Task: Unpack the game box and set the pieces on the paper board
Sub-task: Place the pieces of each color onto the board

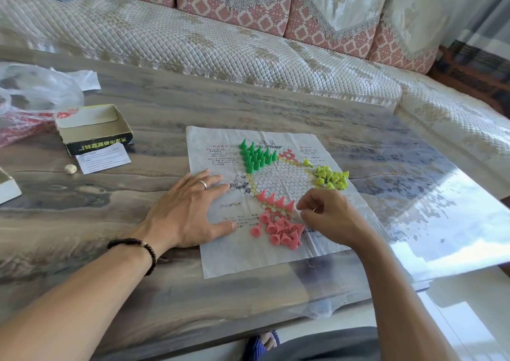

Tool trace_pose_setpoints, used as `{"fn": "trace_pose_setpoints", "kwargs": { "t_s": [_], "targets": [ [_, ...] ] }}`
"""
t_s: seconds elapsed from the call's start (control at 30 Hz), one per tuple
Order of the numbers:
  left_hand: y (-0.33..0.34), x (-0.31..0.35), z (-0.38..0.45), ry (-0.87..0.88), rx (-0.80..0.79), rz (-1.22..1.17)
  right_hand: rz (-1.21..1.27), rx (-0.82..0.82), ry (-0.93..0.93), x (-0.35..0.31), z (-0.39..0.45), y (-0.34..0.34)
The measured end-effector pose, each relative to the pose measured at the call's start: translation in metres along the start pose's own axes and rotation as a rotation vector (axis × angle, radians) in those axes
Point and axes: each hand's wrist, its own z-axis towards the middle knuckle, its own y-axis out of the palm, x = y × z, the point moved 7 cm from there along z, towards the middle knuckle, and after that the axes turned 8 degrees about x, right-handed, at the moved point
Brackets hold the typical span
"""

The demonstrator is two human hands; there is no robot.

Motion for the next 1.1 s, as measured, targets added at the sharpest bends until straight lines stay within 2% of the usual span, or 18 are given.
{"fn": "trace_pose_setpoints", "kwargs": {
  "t_s": [0.33,0.4,0.53,0.63,0.9,1.1],
  "targets": [
    [0.001,-0.001,-0.001,-0.004,0.005,0.014,0.053,-0.1,0.013,0.012,-0.019,0.003],
    [0.0,0.0,-0.001,-0.006,0.002,0.015,0.089,-0.064,0.059,0.015,-0.016,0.0],
    [0.0,0.001,-0.001,-0.009,-0.001,0.014,0.358,0.055,0.21,0.022,-0.012,-0.013],
    [0.0,0.001,-0.001,-0.006,0.005,0.017,0.425,0.108,0.247,0.022,-0.009,-0.018],
    [0.0,0.0,-0.001,-0.008,0.007,0.008,0.176,0.177,0.175,0.022,0.003,-0.015],
    [-0.001,0.0,0.0,-0.002,0.022,-0.001,0.042,0.077,0.06,0.015,0.006,-0.001]
  ]
}}
